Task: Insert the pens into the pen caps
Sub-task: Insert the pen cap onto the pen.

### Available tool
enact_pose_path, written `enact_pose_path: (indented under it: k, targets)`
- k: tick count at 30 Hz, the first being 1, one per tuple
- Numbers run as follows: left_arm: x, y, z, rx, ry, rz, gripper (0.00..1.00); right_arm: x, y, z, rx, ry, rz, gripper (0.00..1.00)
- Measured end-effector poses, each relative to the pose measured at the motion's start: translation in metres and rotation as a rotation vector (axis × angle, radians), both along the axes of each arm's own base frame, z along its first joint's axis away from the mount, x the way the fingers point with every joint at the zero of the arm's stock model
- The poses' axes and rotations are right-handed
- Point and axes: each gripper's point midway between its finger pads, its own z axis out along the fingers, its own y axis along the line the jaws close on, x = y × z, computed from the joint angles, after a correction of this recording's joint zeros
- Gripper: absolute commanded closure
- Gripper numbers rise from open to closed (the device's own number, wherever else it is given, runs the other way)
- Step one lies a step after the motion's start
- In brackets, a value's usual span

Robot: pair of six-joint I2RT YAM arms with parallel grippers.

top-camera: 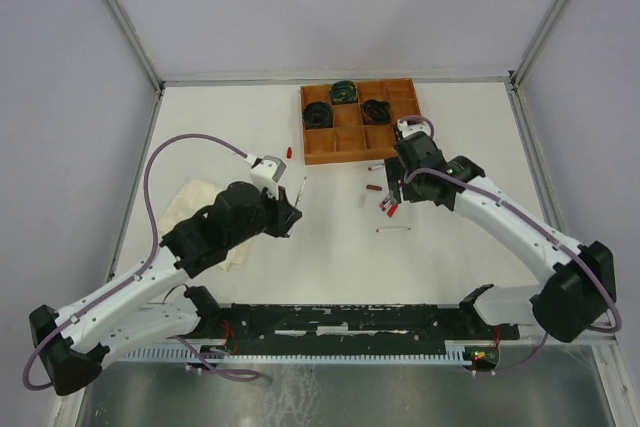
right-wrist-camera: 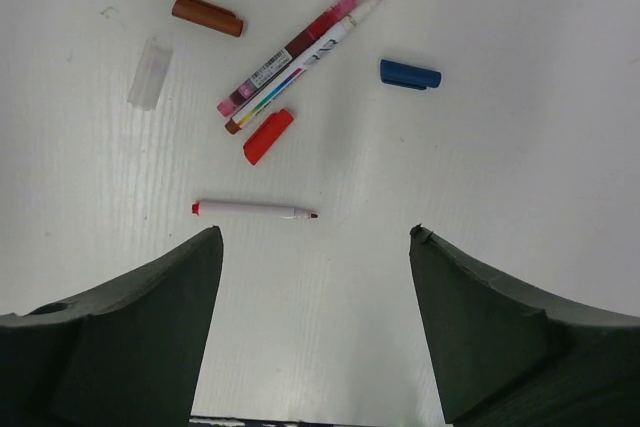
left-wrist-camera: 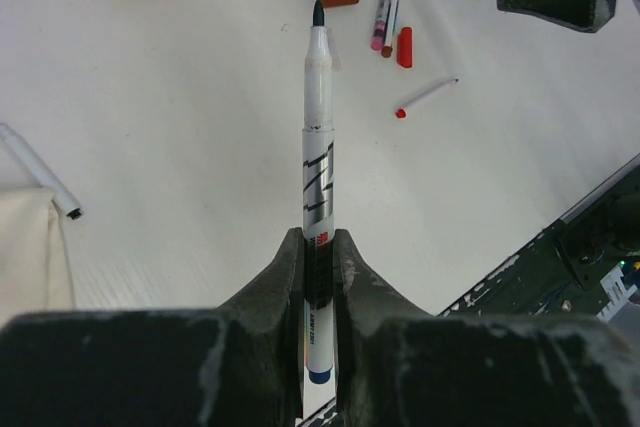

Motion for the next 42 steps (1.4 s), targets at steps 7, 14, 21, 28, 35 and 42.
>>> enact_pose_path:
  k: [7,14,21,28,35,42]
  targets:
    - [-0.003,0.020,0.005,0.046,-0.015,0.046,0.97,0.024,-0.013,-0.046,-0.051,0.184,0.045,0.21]
    - [-0.007,0.044,0.008,0.078,-0.036,0.113,0.97,0.045,-0.033,-0.084,-0.005,0.294,0.024,0.22]
    - [-0.004,0.054,0.011,0.086,-0.057,0.154,0.97,0.071,-0.044,-0.103,0.031,0.324,0.018,0.23]
    - [-0.003,0.056,0.009,0.098,-0.057,0.166,0.97,0.091,-0.049,-0.110,0.058,0.335,0.032,0.26]
    - [-0.002,0.057,0.008,0.104,-0.058,0.174,0.97,0.096,-0.049,-0.122,0.081,0.369,0.050,0.29]
    - [-0.002,0.057,0.007,0.108,-0.055,0.174,0.97,0.090,-0.047,-0.135,0.100,0.426,0.061,0.31]
